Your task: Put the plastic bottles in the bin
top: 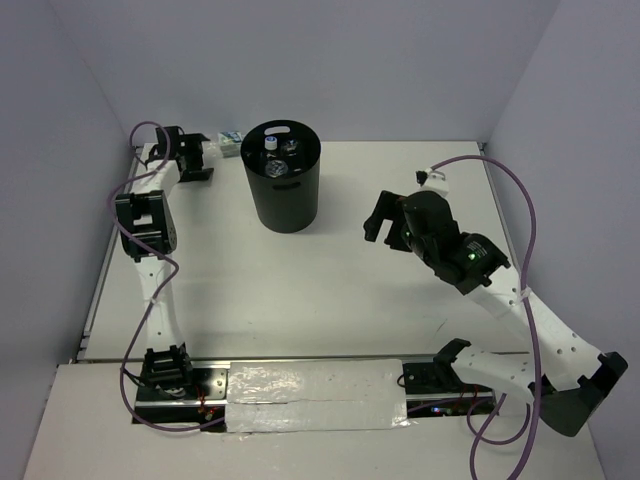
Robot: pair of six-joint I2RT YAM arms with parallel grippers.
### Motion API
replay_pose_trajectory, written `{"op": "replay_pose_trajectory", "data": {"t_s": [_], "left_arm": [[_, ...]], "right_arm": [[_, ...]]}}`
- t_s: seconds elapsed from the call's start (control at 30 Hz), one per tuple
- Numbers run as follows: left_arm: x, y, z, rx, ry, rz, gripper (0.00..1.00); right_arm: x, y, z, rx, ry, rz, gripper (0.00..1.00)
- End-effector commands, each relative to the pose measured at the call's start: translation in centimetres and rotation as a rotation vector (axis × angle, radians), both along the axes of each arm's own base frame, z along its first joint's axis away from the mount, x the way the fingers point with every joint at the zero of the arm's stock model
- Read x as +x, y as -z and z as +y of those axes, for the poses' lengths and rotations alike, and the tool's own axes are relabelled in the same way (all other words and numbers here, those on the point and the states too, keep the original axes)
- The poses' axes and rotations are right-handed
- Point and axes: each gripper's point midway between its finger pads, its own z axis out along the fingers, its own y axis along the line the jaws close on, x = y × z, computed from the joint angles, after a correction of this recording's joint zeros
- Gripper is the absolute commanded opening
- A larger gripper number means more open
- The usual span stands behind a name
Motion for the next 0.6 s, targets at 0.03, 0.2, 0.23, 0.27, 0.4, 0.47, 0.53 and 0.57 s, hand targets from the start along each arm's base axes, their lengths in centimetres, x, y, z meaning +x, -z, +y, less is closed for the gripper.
{"op": "replay_pose_trajectory", "data": {"t_s": [0.03,0.2,0.23,0.27,0.4,0.47,0.53,0.57], "left_arm": [[2.2,-1.3,-0.4,-0.029,-0.055,-0.069,0.99],[2.7,-0.6,-1.1,-0.053,-0.073,-0.078,0.99],[2.8,-0.5,-1.1,-0.055,-0.079,-0.077,0.99],[3.0,-0.4,-1.2,-0.055,-0.083,-0.079,0.99],[3.8,-0.5,-1.0,-0.068,-0.105,-0.092,0.99],[4.0,-0.5,-0.8,-0.058,-0.126,-0.093,0.99],[4.2,-0.6,-0.8,-0.046,-0.136,-0.1,0.99],[4.3,-0.4,-0.9,-0.039,-0.137,-0.096,0.99]], "right_arm": [[0.6,-1.5,0.4,0.026,0.001,-0.034,1.0],[0.7,-1.3,0.5,0.024,0.0,-0.025,1.0],[0.7,-1.2,0.5,0.022,0.002,-0.023,1.0],[0.7,-1.2,0.6,0.023,-0.001,-0.022,1.0],[0.9,-1.1,0.8,0.023,-0.005,-0.017,1.0],[1.0,-1.1,1.0,0.022,-0.01,-0.015,1.0],[1.1,-1.0,1.0,0.02,-0.009,-0.014,1.0],[1.1,-1.0,1.1,0.022,-0.009,-0.013,1.0]]}}
